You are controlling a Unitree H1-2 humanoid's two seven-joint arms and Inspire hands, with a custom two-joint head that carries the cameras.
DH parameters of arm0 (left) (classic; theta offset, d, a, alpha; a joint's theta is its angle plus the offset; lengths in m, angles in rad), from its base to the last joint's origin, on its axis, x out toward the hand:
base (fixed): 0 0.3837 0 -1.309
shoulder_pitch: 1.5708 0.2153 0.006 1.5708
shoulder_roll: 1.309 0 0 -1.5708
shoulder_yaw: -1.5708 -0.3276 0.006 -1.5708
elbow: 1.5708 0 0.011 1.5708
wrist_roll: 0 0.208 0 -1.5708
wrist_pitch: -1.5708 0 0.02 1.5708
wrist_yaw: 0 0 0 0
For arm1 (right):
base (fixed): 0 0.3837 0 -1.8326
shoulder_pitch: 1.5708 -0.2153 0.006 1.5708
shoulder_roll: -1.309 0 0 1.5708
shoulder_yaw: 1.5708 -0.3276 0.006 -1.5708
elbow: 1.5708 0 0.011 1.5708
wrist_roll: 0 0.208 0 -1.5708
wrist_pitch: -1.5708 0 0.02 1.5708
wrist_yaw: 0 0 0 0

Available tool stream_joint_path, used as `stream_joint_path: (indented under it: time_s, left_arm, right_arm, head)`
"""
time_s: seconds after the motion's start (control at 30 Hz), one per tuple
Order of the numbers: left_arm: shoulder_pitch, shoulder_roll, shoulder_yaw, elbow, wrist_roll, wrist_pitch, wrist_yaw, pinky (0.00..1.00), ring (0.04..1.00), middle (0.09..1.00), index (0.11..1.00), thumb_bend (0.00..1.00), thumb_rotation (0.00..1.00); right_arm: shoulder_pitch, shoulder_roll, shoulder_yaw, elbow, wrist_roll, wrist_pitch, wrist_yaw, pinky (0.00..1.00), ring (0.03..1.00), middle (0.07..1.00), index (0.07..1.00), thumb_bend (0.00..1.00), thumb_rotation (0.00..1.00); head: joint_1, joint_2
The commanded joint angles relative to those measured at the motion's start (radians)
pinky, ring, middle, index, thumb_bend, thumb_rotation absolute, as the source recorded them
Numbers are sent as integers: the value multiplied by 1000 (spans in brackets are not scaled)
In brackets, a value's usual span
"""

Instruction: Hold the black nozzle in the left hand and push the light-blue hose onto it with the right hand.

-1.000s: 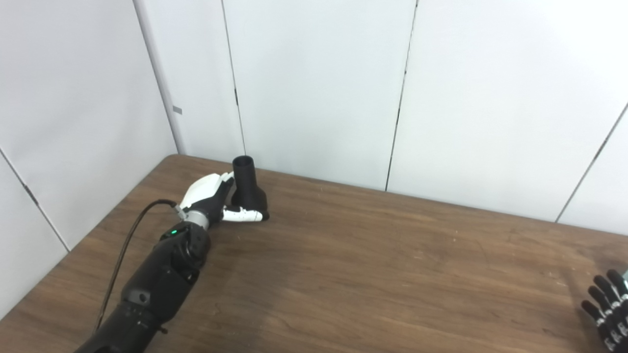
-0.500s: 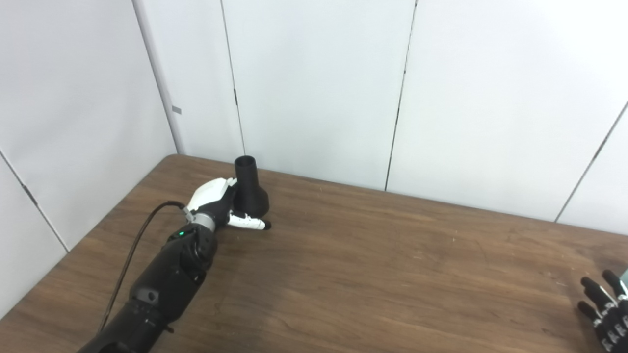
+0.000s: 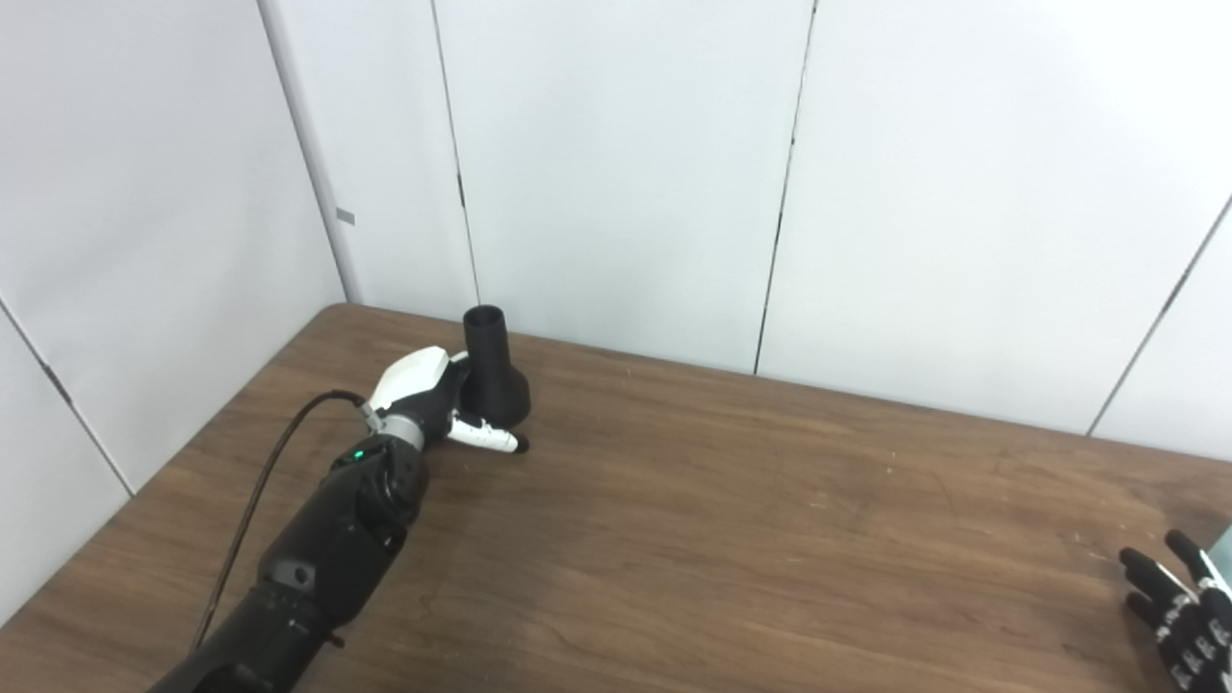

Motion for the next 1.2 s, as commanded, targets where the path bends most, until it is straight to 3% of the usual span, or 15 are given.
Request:
stream_joint_path:
  time_s: [0.0, 0.23, 0.6, 0.63, 0.7, 0.73, 0.87, 1.17]
  left_arm:
    - [-54, 21, -1, -6, 31, 3, 30, 1000, 1000, 880, 808, 978, 317]
    - [-56, 14, -9, 6, 24, -9, 44, 1000, 979, 785, 770, 935, 254]
    - [-43, 10, 4, 58, -35, -110, 65, 1000, 778, 606, 613, 835, 13]
    - [-41, 9, 4, 64, -34, -124, 77, 1000, 770, 598, 607, 832, 6]
    - [-40, 6, 3, 75, -30, -145, 102, 1000, 727, 521, 511, 589, 1]
    - [-39, 5, 2, 80, -28, -154, 113, 1000, 713, 518, 491, 556, 0]
    - [-43, -1, 0, 99, -24, -168, 155, 1000, 693, 505, 478, 525, 0]
    - [-37, 3, -1, 87, -19, -151, 154, 1000, 688, 481, 493, 524, 0]
  right_arm:
    - [32, 15, 23, 16, -1, 14, 9, 916, 896, 834, 948, 631, 1000]
    - [38, 8, 31, 2, -1, 28, 12, 918, 890, 827, 944, 629, 1000]
    - [34, -2, 38, 14, 6, 20, 21, 918, 893, 821, 942, 618, 1000]
    - [34, -2, 39, 14, 5, 20, 21, 918, 893, 821, 941, 616, 1000]
    - [35, -3, 41, 13, 4, 19, 21, 910, 896, 824, 941, 610, 1000]
    - [35, -4, 41, 13, 4, 18, 21, 906, 896, 825, 940, 609, 1000]
    - [32, -8, 46, 21, 3, 9, 26, 903, 897, 826, 940, 613, 1000]
    - [31, -10, 47, 18, 11, 11, 27, 904, 896, 827, 939, 617, 1000]
  head:
    - [1, 4]
    - [-1, 7]
    - [-9, 17]
    - [-9, 18]
    - [-8, 19]
    - [-8, 19]
    - [-7, 20]
    - [-9, 25]
